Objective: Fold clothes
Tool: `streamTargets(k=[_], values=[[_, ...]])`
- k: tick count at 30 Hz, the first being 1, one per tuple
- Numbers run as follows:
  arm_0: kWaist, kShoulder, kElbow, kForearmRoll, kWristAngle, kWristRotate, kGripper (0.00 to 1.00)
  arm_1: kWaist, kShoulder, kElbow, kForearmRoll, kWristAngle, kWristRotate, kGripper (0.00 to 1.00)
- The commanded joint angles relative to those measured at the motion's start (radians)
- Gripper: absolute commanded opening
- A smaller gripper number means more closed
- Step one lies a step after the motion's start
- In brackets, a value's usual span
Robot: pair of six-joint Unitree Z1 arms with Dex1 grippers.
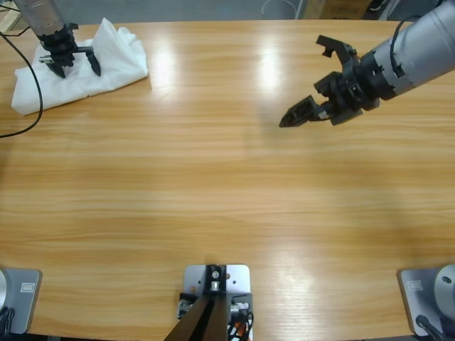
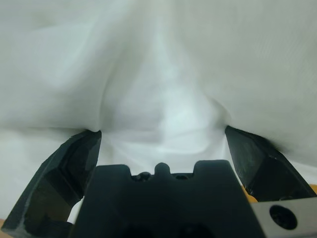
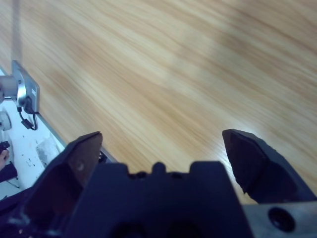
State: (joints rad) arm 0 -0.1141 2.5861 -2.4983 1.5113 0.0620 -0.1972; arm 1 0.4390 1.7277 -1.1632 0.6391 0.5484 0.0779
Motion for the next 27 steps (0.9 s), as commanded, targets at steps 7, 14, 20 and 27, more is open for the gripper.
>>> streamTargets(k=[7, 14, 20, 27], values=[[0.0, 0.002, -0.062, 0.134, -0.017, 0.01, 0.996, -0.014, -0.041, -0.031, 0.027, -0.017, -0.017, 1.0], [-0.06, -0.079, -0.086, 0.136, -0.016, 0.023, 1.0, -0.014, -0.126, 0.011, 0.028, -0.03, -0.021, 1.0], [-0.14, -0.186, -0.062, 0.136, -0.03, 0.026, 1.0, -0.014, -0.162, 0.013, 0.032, -0.03, -0.017, 1.0], [-0.302, -0.443, 0.153, 0.052, -0.064, 0.029, 1.0, 0.065, -0.191, 0.026, 0.005, -0.089, 0.004, 1.0]])
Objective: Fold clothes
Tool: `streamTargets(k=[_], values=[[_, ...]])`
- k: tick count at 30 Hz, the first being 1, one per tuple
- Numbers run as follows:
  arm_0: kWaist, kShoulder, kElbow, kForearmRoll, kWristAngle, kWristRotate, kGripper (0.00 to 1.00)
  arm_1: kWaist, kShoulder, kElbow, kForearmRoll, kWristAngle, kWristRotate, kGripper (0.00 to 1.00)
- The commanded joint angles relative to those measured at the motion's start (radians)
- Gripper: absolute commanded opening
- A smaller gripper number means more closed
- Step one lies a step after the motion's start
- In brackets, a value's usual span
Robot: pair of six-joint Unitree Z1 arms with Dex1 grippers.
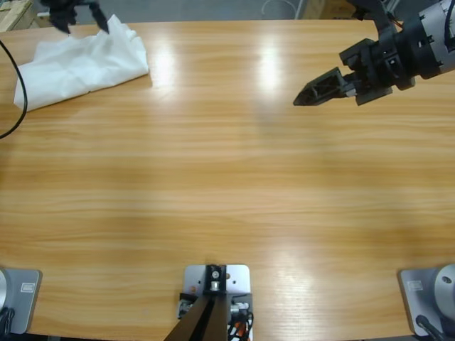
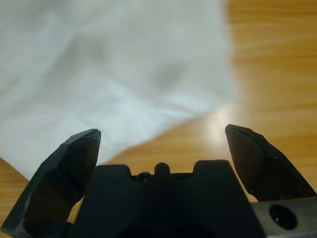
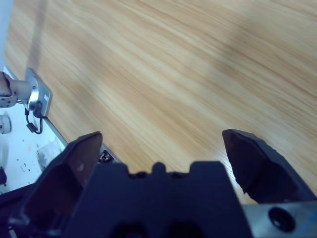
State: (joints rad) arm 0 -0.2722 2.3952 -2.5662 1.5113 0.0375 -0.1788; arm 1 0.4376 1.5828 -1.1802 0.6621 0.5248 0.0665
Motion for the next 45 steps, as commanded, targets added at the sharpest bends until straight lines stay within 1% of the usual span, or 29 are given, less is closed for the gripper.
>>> streamTargets(k=[1, 4, 5, 6, 8, 9, 11, 15, 18, 19, 21, 22, 24, 25, 26, 27, 29, 30, 34, 38, 45], values=[[-0.14, -0.342, 0.367, -0.025, -0.044, 0.01, 1.0, 0.082, -0.052, 0.054, -0.024, -0.079, 0.021, 1.0], [-0.137, -0.582, 0.792, -0.261, -0.045, 0.0, 1.0, 0.125, -0.076, 0.095, -0.05, -0.112, 0.046, 1.0], [-0.153, -0.65, 0.913, -0.331, -0.043, -0.005, 1.0, 0.14, -0.081, 0.104, -0.056, -0.122, 0.053, 1.0], [-0.185, -0.698, 0.997, -0.378, -0.038, -0.006, 1.0, 0.155, -0.083, 0.113, -0.064, -0.131, 0.061, 1.0], [-0.268, -0.748, 1.082, -0.438, 0.012, -0.036, 1.0, 0.179, -0.076, 0.121, -0.074, -0.154, 0.072, 1.0], [-0.309, -0.749, 1.085, -0.45, 0.017, -0.057, 1.0, 0.188, -0.072, 0.12, -0.083, -0.156, 0.081, 1.0], [-0.388, -0.734, 1.048, -0.457, 0.019, -0.11, 1.0, 0.198, -0.072, 0.118, -0.103, -0.161, 0.1, 1.0], [-0.51, -0.739, 1.005, -0.462, 0.012, -0.272, 1.0, 0.199, -0.101, 0.103, -0.11, -0.16, 0.136, 1.0], [-0.589, -0.732, 1.006, -0.472, 0.017, -0.366, 1.0, 0.199, -0.14, 0.108, -0.121, -0.168, 0.17, 1.0], [-0.625, -0.739, 1.013, -0.478, 0.072, -0.423, 1.0, 0.199, -0.141, 0.109, -0.129, -0.169, 0.182, 1.0], [-0.73, -0.741, 1.022, -0.48, 0.335, -0.643, 1.0, 0.199, -0.136, 0.116, -0.167, -0.168, 0.223, 1.0], [-0.746, -0.719, 1.002, -0.485, 0.362, -0.671, 1.0, 0.199, -0.129, 0.123, -0.208, -0.169, 0.271, 1.0], [-0.766, -0.677, 0.943, -0.48, 0.344, -0.669, 1.0, 0.199, -0.103, 0.129, -0.26, -0.183, 0.327, 1.0], [-0.768, -0.66, 0.913, -0.463, 0.312, -0.661, 0.987, 0.209, -0.087, 0.125, -0.264, -0.21, 0.337, 1.0], [-0.768, -0.639, 0.891, -0.441, 0.301, -0.66, 0.875, 0.236, -0.079, 0.12, -0.261, -0.264, 0.339, 1.0], [-0.768, -0.619, 0.876, -0.422, 0.292, -0.666, 0.821, 0.256, -0.08, 0.115, -0.248, -0.309, 0.339, 1.0], [-0.779, -0.609, 0.86, -0.388, 0.3, -0.698, 0.97, 0.282, -0.087, 0.105, -0.206, -0.384, 0.346, 1.0], [-0.78, -0.609, 0.853, -0.373, 0.305, -0.709, 0.995, 0.289, -0.092, 0.103, -0.188, -0.413, 0.346, 1.0], [-0.78, -0.608, 0.848, -0.365, 0.322, -0.702, 1.0, 0.291, -0.108, 0.111, -0.145, -0.437, 0.316, 1.0], [-0.78, -0.621, 0.878, -0.34, 0.356, -0.706, 1.0, 0.291, -0.137, 0.135, -0.137, -0.442, 0.265, 1.0], [-0.78, -0.677, 0.875, -0.333, 0.38, -0.694, 1.0, 0.294, -0.154, 0.156, -0.142, -0.452, 0.259, 1.0]])
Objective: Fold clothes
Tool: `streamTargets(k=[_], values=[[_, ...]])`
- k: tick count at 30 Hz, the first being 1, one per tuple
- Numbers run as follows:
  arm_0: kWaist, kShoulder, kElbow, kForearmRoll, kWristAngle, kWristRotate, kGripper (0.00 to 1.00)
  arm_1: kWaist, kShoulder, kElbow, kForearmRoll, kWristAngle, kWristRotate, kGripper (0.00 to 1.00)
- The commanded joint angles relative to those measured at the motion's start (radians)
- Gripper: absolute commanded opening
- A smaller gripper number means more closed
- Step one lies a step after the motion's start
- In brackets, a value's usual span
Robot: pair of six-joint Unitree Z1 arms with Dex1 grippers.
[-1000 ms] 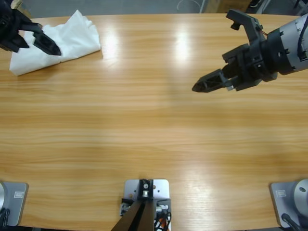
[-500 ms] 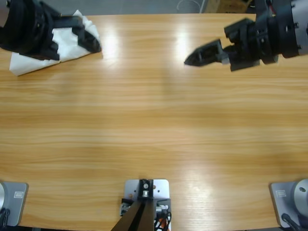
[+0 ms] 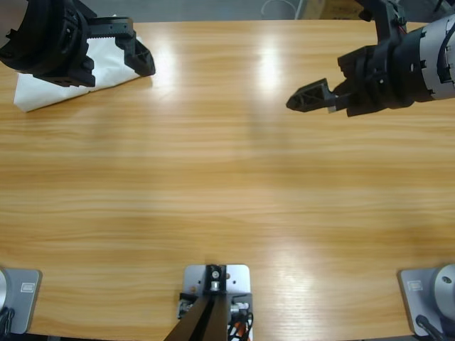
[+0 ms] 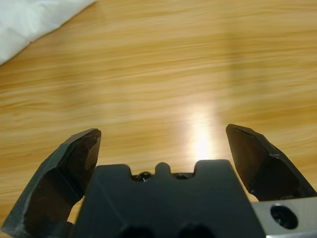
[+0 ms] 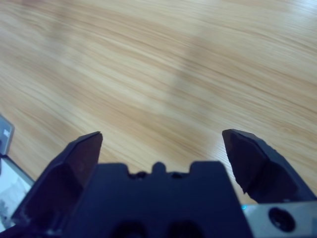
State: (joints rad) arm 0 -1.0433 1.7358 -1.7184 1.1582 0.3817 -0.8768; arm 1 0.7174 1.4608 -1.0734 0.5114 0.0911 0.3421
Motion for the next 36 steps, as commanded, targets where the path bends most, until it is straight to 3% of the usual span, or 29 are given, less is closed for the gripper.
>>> streamTargets(k=[1, 21, 27, 29, 32, 34, 36], values=[[-0.01, -0.023, 0.034, 0.023, 0.036, 0.005, 1.0, 0.014, -0.034, 0.051, 0.009, -0.019, -0.025, 1.0], [-0.021, -0.101, 0.11, 0.1, 0.062, -0.01, 1.0, 0.014, -0.068, 0.167, -0.031, -0.039, -0.084, 1.0], [-0.05, -0.112, 0.188, 0.097, 0.026, -0.034, 1.0, 0.014, -0.129, 0.209, -0.024, -0.024, -0.088, 1.0], [-0.053, -0.154, 0.258, 0.023, -0.039, -0.025, 1.0, 0.014, -0.19, 0.236, -0.029, 0.029, -0.128, 1.0], [-0.04, -0.282, 0.457, -0.212, -0.112, 0.015, 1.0, 0.014, -0.188, 0.24, -0.047, 0.16, -0.165, 1.0], [0.002, -0.386, 0.634, -0.417, -0.189, 0.048, 1.0, 0.014, -0.161, 0.24, -0.047, 0.184, -0.166, 1.0], [0.022, -0.43, 0.741, -0.526, -0.231, 0.083, 1.0, 0.014, -0.153, 0.242, -0.046, 0.19, -0.164, 1.0]])
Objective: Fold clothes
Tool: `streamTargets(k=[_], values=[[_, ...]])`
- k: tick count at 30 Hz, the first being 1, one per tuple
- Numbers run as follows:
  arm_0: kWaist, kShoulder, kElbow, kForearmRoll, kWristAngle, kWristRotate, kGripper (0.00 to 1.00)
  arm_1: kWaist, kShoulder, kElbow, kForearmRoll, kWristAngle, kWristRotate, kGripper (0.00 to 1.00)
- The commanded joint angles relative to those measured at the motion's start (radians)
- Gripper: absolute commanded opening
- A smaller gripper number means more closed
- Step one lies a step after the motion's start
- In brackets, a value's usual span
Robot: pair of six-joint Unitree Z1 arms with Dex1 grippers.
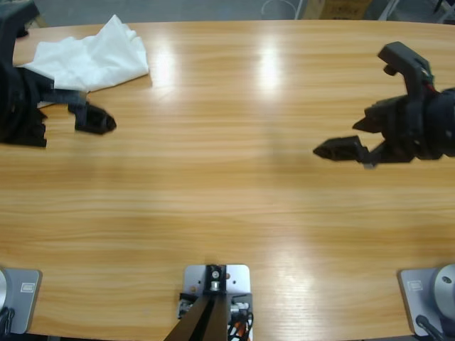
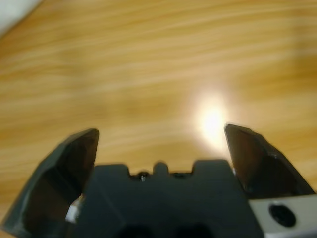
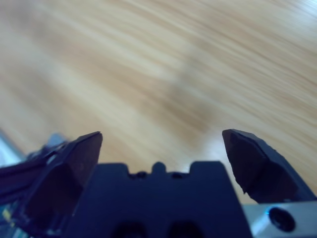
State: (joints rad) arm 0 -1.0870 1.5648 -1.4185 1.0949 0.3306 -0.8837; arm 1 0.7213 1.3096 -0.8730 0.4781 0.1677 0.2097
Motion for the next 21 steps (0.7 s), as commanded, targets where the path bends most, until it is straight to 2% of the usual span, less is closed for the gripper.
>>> streamTargets(k=[1, 5, 9, 21], values=[[0.081, -0.269, 0.478, -0.495, -0.217, 0.111, 1.0, 0.01, 0.001, 0.041, -0.011, 0.113, -0.031, 1.0], [0.144, -0.297, 0.596, -0.656, -0.339, 0.176, 1.0, 0.01, 0.017, 0.043, -0.013, 0.107, -0.02, 1.0], [0.209, -0.285, 0.65, -0.765, -0.459, 0.249, 1.0, 0.01, 0.033, 0.044, -0.016, 0.104, 0.025, 1.0], [0.242, -0.285, 0.71, -0.788, -0.499, 0.292, 1.0, 0.01, 0.091, 0.041, 0.016, 0.102, -0.012, 1.0]])
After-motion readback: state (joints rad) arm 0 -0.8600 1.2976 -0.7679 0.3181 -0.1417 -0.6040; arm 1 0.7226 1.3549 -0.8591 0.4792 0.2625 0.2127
